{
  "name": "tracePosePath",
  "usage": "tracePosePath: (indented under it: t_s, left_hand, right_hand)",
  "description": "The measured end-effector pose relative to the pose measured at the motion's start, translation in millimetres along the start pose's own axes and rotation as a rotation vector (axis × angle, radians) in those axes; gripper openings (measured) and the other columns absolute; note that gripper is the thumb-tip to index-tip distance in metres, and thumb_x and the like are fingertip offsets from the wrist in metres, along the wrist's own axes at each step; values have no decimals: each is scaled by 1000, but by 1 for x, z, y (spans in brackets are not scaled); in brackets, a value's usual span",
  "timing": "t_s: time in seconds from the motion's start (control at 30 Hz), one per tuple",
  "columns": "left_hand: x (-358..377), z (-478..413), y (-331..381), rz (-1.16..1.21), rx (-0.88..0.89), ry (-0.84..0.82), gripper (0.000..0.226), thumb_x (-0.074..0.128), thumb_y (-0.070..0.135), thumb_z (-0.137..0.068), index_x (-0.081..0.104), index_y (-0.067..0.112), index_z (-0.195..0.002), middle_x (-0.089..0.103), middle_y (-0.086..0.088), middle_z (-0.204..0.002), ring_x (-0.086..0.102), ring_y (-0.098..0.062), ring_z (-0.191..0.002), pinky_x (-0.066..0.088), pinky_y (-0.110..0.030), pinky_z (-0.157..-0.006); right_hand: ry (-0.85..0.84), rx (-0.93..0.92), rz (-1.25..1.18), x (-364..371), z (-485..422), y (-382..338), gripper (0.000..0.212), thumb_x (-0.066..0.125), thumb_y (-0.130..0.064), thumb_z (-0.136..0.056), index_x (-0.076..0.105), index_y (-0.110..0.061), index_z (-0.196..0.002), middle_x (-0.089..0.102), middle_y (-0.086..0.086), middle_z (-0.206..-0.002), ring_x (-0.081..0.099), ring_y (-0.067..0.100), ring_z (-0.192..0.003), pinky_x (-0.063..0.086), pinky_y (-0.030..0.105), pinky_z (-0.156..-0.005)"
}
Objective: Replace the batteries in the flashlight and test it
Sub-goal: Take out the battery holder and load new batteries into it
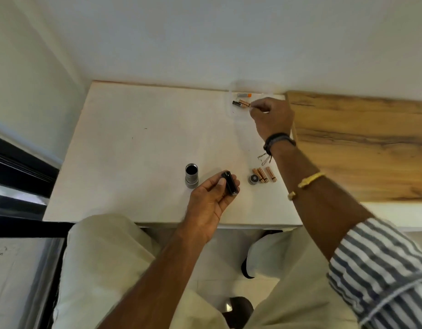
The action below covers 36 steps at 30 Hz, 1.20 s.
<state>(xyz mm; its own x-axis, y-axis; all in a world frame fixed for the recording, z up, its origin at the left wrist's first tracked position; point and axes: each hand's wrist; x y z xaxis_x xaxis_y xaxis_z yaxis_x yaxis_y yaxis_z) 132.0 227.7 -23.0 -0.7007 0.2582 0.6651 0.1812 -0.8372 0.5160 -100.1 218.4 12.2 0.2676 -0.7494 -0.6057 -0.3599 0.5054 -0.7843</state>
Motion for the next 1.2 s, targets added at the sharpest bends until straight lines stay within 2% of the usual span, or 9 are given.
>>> tracePosePath:
  t_s: [0.17,0.23,0.33,0.47,0.63,0.77,0.9,1.03,1.2]
  left_hand:
    - [-1,-4,6,29,2,4,27,54,4,-96,62,-1,-121,71,-21,-113,70,-29,-104,58,-35,-89]
    - [-2,-5,5,45,-9,-4,28,55,6,-96,62,-1,-122,71,-21,-114,70,-29,-105,58,-36,-89]
    - [-2,-8,4,59,-27,-18,30,56,7,-94,62,0,-123,71,-21,-114,70,-30,-105,59,-35,-87]
    - [-1,-8,3,60,-34,-35,33,58,8,-92,61,0,-124,71,-21,-114,70,-31,-105,59,-36,-87]
    - [0,-4,7,59,-10,-36,32,59,8,-91,63,0,-122,72,-20,-112,71,-30,-104,60,-34,-85]
    - [2,1,9,63,0,-31,24,55,2,-96,64,-1,-117,71,-23,-113,71,-31,-103,59,-36,-87]
    - [4,6,13,42,26,-51,25,53,2,-98,63,-2,-120,71,-21,-111,71,-29,-102,59,-34,-85]
    - [2,14,16,15,52,-69,25,53,1,-98,62,-2,-121,71,-19,-109,71,-28,-101,59,-34,-85]
    - [-3,22,16,-18,72,-80,24,54,0,-97,64,2,-119,73,-18,-104,72,-28,-97,60,-34,-81]
  right_hand:
    - [-155,-41,455,16,-50,-5,26,62,-15,-91,78,-27,-108,75,1,-115,69,24,-106,57,33,-91]
    - [-204,-52,588,21,-62,-6,29,61,-11,-90,76,-26,-110,73,3,-119,68,29,-108,58,36,-90]
    - [-251,-59,711,30,-71,-6,25,63,-12,-91,75,-20,-112,73,10,-116,69,35,-107,59,44,-91]
    - [-227,-57,742,33,-73,-4,24,64,-17,-93,73,-16,-115,73,12,-115,69,36,-107,60,45,-90]
    - [-158,-43,514,24,-63,-2,26,64,-13,-86,75,-22,-107,71,5,-117,66,28,-109,58,38,-89]
    - [-55,-98,298,7,-44,-11,18,65,-19,-83,78,-20,-95,77,-1,-98,71,19,-95,57,31,-84]
    - [54,-81,3,-19,-2,-19,16,67,-15,-82,79,-17,-92,76,-4,-87,72,14,-83,61,37,-82]
    - [-32,59,-412,-44,64,-19,16,69,-6,-81,79,-16,-88,77,-2,-82,77,21,-78,65,38,-73]
    - [-207,217,-682,-66,150,-5,16,70,2,-87,80,-9,-94,79,12,-88,78,29,-86,62,32,-78]
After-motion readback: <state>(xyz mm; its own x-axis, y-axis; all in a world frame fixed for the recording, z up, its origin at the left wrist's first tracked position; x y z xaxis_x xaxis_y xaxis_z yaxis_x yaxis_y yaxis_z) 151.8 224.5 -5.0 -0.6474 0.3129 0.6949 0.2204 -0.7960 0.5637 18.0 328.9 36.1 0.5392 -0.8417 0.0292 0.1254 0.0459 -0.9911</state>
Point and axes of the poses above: each hand's wrist, its own z-axis away from the middle knuckle, its own x-axis out of the palm, y = z × x
